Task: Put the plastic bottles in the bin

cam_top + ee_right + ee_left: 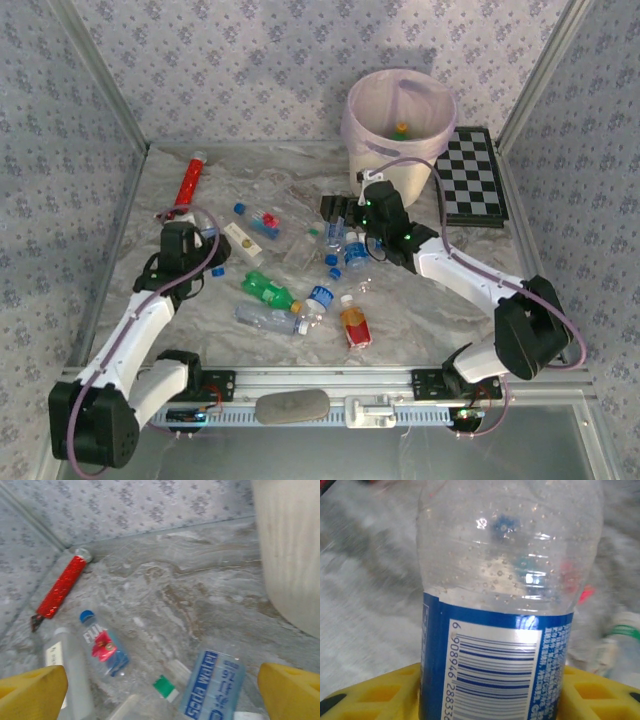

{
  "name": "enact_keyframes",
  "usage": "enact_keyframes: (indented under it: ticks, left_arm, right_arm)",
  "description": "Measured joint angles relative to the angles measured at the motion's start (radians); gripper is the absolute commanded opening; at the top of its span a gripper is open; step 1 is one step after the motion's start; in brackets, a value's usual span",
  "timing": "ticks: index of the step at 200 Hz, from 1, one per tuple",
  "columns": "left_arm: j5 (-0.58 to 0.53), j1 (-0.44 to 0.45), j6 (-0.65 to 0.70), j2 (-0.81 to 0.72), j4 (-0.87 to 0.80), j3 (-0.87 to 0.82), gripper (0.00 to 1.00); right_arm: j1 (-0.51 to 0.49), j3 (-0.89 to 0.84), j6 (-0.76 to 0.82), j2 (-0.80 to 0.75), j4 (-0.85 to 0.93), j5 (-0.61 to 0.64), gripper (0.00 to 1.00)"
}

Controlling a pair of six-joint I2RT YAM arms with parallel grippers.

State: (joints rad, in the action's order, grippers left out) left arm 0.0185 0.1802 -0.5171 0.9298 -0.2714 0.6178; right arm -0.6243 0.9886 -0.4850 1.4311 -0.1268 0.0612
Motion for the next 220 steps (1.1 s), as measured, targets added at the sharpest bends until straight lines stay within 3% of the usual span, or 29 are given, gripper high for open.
enact_keyframes:
  ticks: [52, 100, 220]
  left_arm:
    - [0.126, 0.205, 0.1, 0.034, 0.114, 0.115, 0.43]
    - [0.127, 0.395, 0.175, 0.12, 0.182, 0.151, 0.44]
    - [-0.037, 0.457, 0.16, 0.209, 0.23, 0.175, 0.45]
  right_arm:
    - [0.0, 0.044, -0.005, 0.056, -0.097, -0.203, 0.99]
    - [-0.01, 0.077, -0.034, 0.1, -0.139, -0.299, 0.97]
    - [-0.011, 0.05, -0.079, 0.087, -0.163, -0.298, 0.94]
